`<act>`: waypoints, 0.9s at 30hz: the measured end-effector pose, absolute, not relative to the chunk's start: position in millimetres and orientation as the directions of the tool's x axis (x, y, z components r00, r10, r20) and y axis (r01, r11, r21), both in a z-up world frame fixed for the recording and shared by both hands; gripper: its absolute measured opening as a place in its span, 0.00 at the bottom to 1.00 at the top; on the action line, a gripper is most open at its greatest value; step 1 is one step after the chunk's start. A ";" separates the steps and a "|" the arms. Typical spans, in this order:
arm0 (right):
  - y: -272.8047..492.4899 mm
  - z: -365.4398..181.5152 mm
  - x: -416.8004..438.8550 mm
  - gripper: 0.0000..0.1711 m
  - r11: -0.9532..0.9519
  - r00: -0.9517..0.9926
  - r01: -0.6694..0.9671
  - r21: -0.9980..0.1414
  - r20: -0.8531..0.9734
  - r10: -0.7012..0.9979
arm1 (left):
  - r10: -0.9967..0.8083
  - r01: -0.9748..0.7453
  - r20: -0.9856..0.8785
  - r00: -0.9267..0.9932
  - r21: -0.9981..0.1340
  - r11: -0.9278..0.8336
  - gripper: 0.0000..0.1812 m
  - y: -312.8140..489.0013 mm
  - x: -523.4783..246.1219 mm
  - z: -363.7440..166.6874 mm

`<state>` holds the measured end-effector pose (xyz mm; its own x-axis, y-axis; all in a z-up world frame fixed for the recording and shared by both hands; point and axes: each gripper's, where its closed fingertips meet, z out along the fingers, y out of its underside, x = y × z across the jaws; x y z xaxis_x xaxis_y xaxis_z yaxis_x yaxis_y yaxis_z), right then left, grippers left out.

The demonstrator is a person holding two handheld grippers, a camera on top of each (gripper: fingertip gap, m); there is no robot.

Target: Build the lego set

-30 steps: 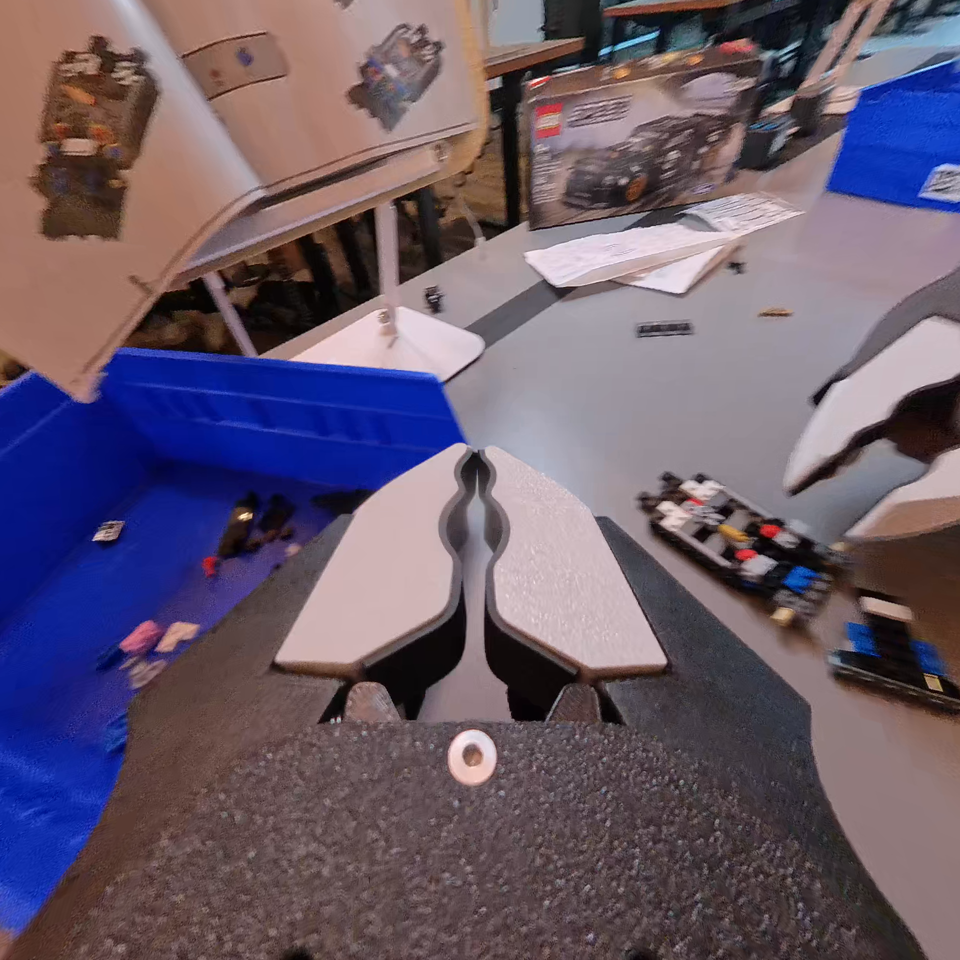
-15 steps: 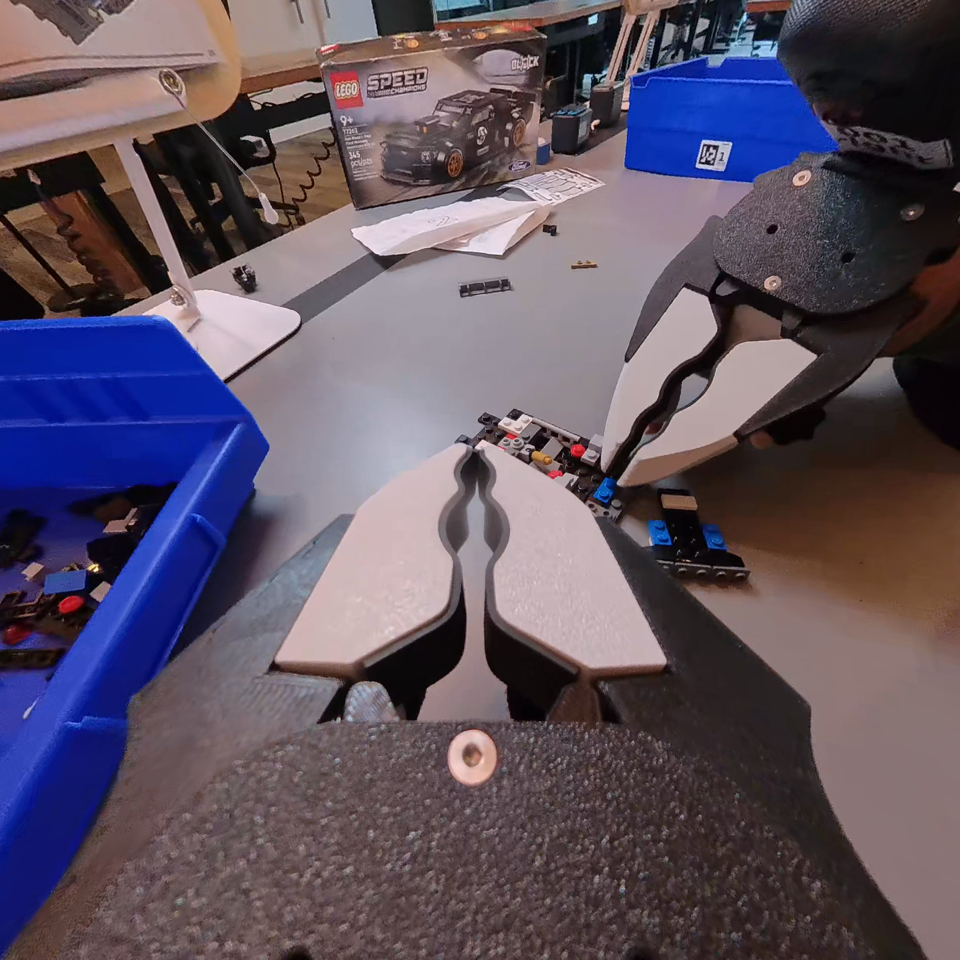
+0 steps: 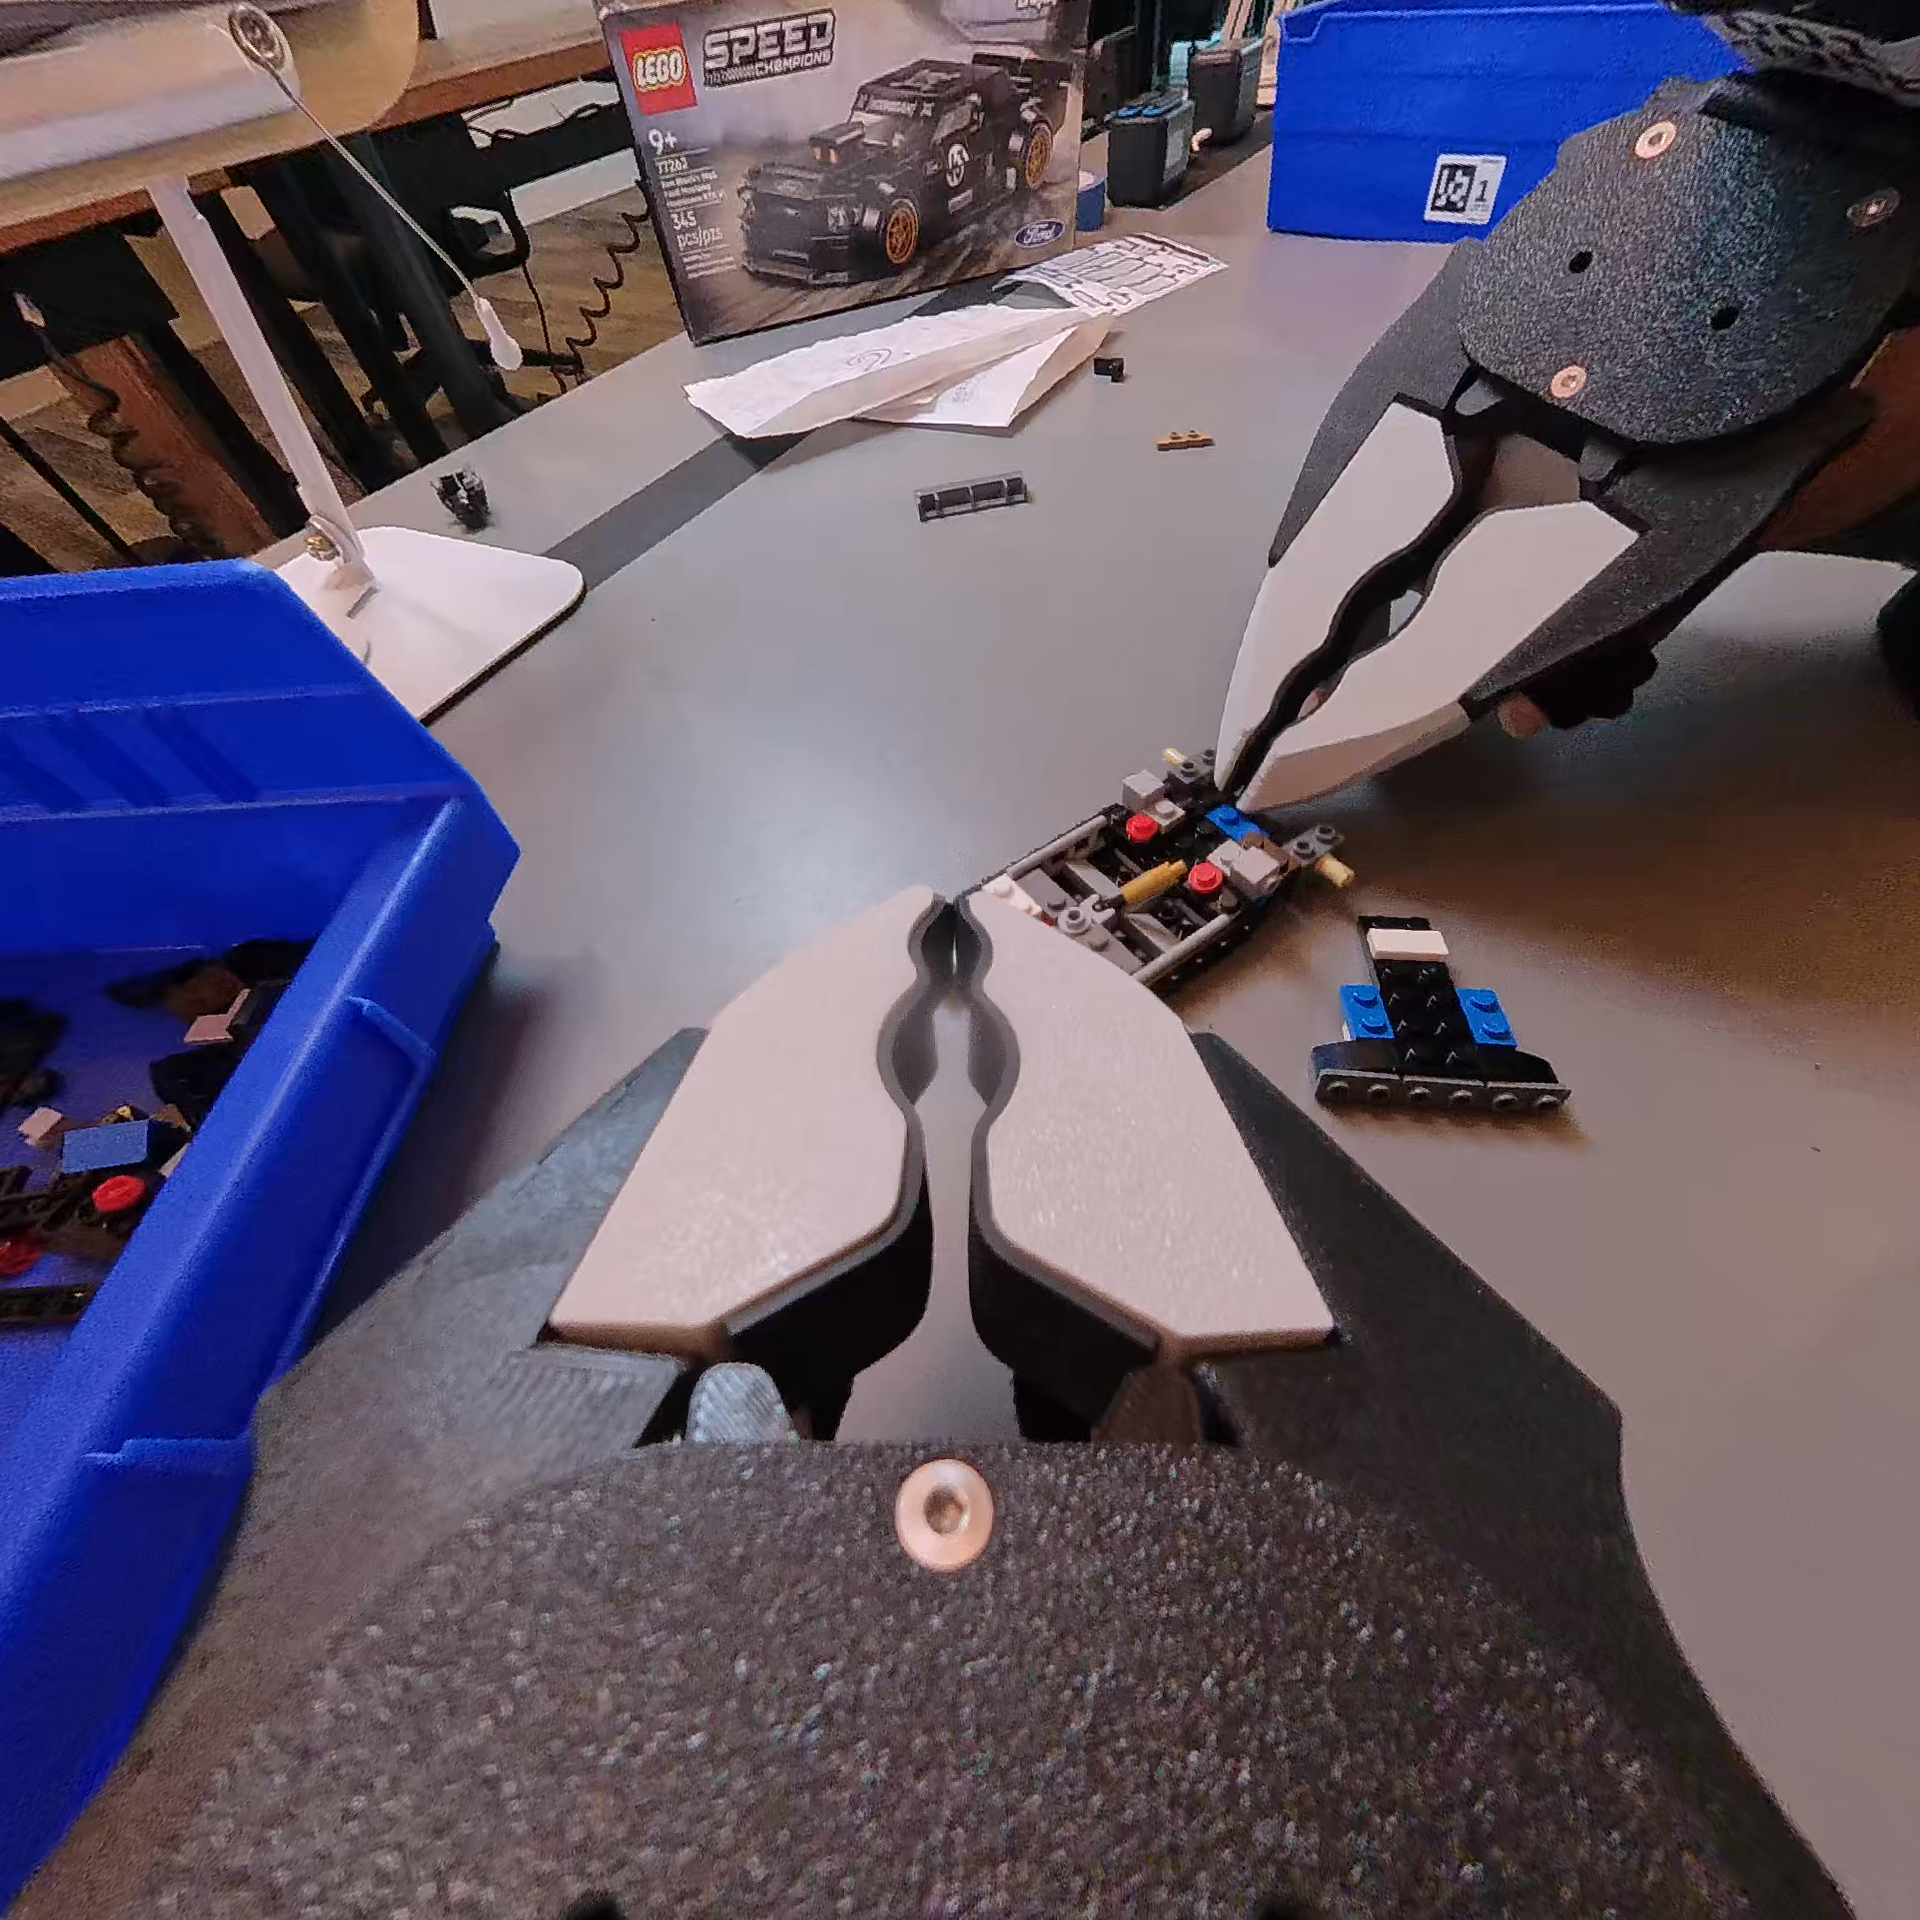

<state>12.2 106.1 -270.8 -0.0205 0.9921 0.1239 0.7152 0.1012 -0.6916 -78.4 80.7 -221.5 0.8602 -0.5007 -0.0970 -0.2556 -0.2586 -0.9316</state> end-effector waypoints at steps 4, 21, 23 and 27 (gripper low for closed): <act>112.0 -269.3 15.0 0.02 0.096 -0.006 0.709 -0.698 0.131 0.991 | -0.503 -0.262 -0.100 0.858 -0.929 -0.263 0.00 81.2 -79.3 -223.7; 104.2 -243.2 1.2 0.25 0.113 -0.041 0.552 -0.826 0.108 0.993 | -0.534 -0.318 -0.136 0.835 -0.910 -0.265 0.00 77.5 -74.4 -228.1; 105.8 -240.5 0.8 0.27 0.108 -0.032 0.539 -0.835 0.108 0.994 | -0.535 -0.321 -0.138 0.833 -0.909 -0.265 0.00 77.1 -74.0 -227.7; 113.1 -226.9 -1.8 0.28 0.092 0.022 0.474 -0.876 0.116 0.993 | -0.530 -0.337 -0.160 0.833 -0.906 -0.256 0.00 77.5 -74.3 -227.3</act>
<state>-1.8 113.1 -226.9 0.0217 0.9930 0.1157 0.4744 0.0917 -0.8755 -74.3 77.5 -227.3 0.8327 -0.5302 -0.1597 -0.3367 -0.2558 -0.9062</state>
